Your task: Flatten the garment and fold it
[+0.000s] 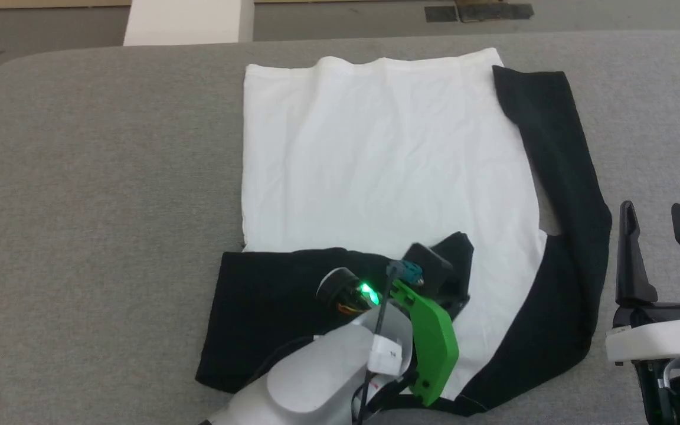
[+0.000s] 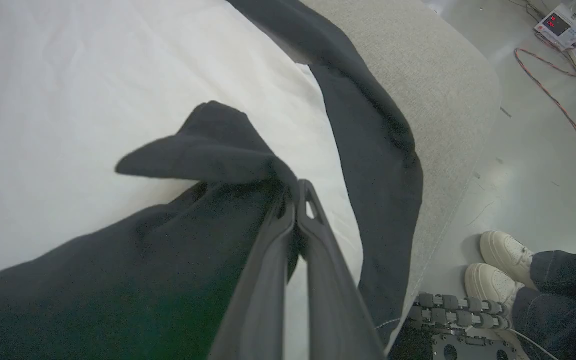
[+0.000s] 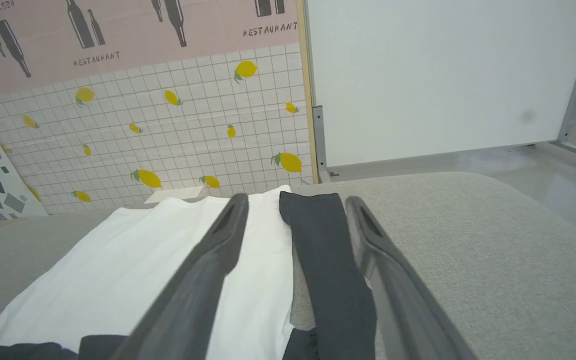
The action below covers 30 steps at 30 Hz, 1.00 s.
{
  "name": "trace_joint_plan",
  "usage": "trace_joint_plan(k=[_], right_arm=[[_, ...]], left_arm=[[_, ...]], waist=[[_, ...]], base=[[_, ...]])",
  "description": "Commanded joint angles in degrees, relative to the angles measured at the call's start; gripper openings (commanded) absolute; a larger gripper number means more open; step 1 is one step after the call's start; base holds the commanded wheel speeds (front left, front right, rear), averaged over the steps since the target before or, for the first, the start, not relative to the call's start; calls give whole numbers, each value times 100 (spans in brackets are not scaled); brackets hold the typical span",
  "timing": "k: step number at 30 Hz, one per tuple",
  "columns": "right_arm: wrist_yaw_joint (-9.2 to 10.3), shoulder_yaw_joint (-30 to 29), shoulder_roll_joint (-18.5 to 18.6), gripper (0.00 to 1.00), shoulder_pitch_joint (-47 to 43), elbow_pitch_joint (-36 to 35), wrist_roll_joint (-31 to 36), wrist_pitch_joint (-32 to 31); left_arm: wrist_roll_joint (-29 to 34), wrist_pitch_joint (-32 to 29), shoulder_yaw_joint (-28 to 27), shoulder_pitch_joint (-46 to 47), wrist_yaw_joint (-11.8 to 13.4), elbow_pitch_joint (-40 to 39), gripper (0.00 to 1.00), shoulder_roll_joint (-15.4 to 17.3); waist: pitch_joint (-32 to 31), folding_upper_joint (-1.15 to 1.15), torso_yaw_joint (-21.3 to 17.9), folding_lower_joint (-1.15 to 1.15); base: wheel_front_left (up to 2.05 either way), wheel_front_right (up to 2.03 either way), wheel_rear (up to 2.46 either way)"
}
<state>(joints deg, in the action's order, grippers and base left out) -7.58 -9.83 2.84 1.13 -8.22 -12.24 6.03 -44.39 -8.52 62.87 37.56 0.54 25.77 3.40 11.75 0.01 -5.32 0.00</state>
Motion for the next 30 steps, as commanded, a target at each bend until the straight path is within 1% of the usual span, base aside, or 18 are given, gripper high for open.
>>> trace_joint_plan(k=[1,4,8,9,10,11,12,15,17,20,21,23,24,26,28,30], right_arm=[[9,16,4,100,37,22,-60,47],[9,31,4,100,60,80,-90,88],[9,49,4,100,80,148,-108,130],[9,56,4,100,89,161,-111,138],[9,62,4,100,99,177,-116,146],[9,66,4,100,107,189,-120,151],[9,66,4,100,117,203,-124,157],[9,60,4,100,131,221,-113,152],[9,14,4,100,133,198,-72,128],[9,-27,4,100,139,167,-30,82],[9,-34,4,100,142,154,-9,60],[9,-46,4,100,159,137,28,15],[9,-45,4,100,179,132,53,-11],[9,-79,4,100,269,132,111,-72],[9,-142,4,100,361,156,201,-138],[9,-238,4,100,506,210,275,-234]], left_arm=[[64,-11,106,115,-59,127,0,-26],[139,-52,427,176,-204,408,0,-45],[121,-82,756,186,-373,471,0,-50],[98,-96,792,181,-380,487,7,-50],[81,-105,830,184,-385,504,39,-50],[47,-93,850,180,-398,499,81,-50],[-44,-58,855,167,-399,477,100,-51],[-267,85,782,228,-349,414,100,-51],[-501,356,535,349,-270,320,100,-51],[-684,691,209,413,-248,203,100,-40],[-747,846,58,412,-240,142,100,18],[-778,1214,-232,401,-154,37,100,227],[-784,1386,-382,373,-53,5,100,349],[-776,1861,-763,272,205,-112,100,695],[-742,2154,-1121,146,429,-248,100,1030],[-726,2298,-1563,-52,628,-440,100,1323]], waist=[[73,-1,-102,0],[123,-1,-179,0],[174,-1,-226,0],[184,-1,-233,0],[193,-1,-235,0],[199,-1,-233,0],[204,-1,-222,0],[202,-1,-157,0],[187,-1,-37,0],[165,-1,85,0],[157,-1,133,0],[145,-1,207,0],[144,-1,231,0],[156,-1,290,0],[176,-1,338,0],[216,-1,388,0]], base=[[0,0,0],[0,0,0],[0,0,0],[0,0,0],[0,0,0],[0,0,0],[0,0,0],[0,0,0],[0,0,0],[0,0,0],[0,0,0],[0,0,0],[0,0,0],[0,0,0],[0,0,0],[0,0,0]])
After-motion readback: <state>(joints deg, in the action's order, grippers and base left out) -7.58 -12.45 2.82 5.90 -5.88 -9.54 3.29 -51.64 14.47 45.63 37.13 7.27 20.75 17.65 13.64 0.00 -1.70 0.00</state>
